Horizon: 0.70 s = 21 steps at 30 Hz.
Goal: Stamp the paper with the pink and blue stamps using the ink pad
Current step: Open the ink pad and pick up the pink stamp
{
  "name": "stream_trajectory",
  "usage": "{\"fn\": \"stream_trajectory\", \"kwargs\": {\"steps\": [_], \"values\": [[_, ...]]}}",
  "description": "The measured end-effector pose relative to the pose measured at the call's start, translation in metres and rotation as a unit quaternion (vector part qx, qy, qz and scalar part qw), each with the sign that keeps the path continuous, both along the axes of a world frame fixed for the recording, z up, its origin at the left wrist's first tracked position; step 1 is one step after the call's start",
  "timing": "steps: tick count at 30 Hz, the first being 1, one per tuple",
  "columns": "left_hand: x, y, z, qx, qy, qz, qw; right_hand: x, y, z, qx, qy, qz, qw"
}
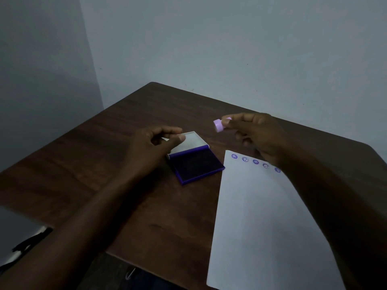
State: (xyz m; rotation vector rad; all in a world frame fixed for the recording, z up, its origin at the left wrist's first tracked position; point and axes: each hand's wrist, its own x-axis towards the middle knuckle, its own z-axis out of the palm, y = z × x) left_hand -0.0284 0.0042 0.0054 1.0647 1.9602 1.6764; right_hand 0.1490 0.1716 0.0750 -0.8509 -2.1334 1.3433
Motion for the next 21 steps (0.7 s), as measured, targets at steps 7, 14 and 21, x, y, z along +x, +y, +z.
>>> {"fn": "stream_trajectory", "kwargs": {"steps": [7, 14, 21], "values": [[0.010, -0.007, 0.005, 0.122, -0.069, -0.138, 0.980, -0.007, -0.035, -0.017, -0.095, 0.029, 0.072, 0.992], [0.014, -0.006, 0.002, 0.139, 0.007, -0.110, 0.984, -0.005, -0.046, -0.023, -0.114, 0.040, 0.062, 0.991], [0.013, -0.008, 0.004, 0.131, -0.027, -0.087, 0.987, 0.003, -0.036, -0.024, -0.136, 0.117, 0.053, 0.982]]}}
